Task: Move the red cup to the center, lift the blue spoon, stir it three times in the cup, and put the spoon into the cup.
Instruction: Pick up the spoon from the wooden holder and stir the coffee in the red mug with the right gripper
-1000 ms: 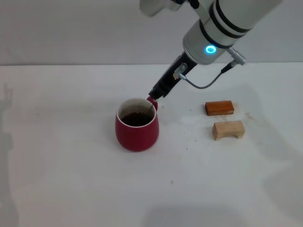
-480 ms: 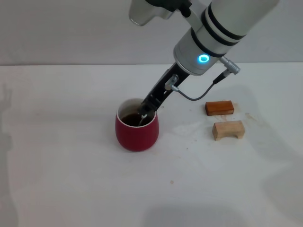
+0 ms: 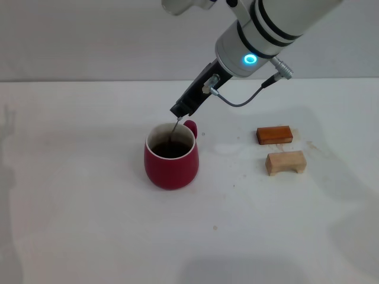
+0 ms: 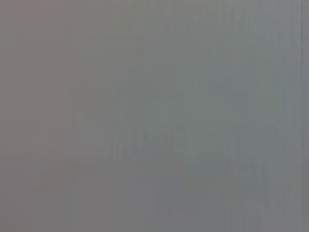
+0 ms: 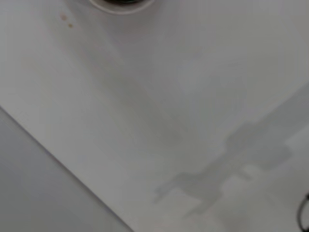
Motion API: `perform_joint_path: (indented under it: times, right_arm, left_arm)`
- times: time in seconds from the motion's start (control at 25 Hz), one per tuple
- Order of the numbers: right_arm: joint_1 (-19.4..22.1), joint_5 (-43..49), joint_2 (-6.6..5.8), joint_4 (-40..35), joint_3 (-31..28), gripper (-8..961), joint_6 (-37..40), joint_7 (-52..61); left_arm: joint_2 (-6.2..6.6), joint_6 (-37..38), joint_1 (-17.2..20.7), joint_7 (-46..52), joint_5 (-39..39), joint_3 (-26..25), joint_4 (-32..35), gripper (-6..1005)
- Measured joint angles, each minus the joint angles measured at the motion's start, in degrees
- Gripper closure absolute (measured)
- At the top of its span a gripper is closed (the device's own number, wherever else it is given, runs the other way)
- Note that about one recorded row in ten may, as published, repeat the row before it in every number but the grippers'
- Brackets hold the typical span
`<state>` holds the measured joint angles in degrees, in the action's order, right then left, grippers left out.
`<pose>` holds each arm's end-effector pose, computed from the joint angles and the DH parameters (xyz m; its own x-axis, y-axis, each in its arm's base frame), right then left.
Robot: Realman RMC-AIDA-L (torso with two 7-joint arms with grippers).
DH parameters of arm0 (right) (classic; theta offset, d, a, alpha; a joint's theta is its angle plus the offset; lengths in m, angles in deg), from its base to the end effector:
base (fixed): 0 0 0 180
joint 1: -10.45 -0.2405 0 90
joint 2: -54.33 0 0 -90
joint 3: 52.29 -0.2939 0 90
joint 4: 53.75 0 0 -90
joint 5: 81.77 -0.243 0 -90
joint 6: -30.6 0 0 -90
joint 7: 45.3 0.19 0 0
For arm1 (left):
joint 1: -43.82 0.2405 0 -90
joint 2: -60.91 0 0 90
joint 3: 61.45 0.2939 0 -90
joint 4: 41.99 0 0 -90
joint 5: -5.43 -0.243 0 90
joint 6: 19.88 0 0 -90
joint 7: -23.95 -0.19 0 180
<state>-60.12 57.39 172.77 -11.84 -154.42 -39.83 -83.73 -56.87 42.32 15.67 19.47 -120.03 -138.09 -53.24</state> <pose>0.0454 0.5084 -0.1327 0.9012 -0.4059 0.1516 -0.3411 -0.8803 -0.3296 -0.4191 0.4371 0.0459 0.7143 -0.1239 0.6888 0.6815 0.3468 -0.6444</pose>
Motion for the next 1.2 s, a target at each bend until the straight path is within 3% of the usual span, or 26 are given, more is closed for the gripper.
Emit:
perform_joint_path:
  times: [0.52, 0.92, 1.2]
  right_arm:
    - [-0.07, -0.64, 0.11, 0.37, 0.10, 795, -6.86, -0.85]
    - [-0.27, -3.50, 0.45, -1.46, 2.97, 796, 0.90, -1.07]
    - [-0.70, 0.53, 0.23, -1.48, 3.28, 792, -0.07, -0.20]
  left_arm:
    - [0.00, 0.05, -0.32, 0.00, -0.23, 0.00, 0.00, 175]
    - [0.00, 0.28, 0.05, 0.00, -0.23, 0.00, -0.60, 175]
    - [0.01, 0.38, 0.12, 0.05, -0.20, 0.00, -0.63, 175]
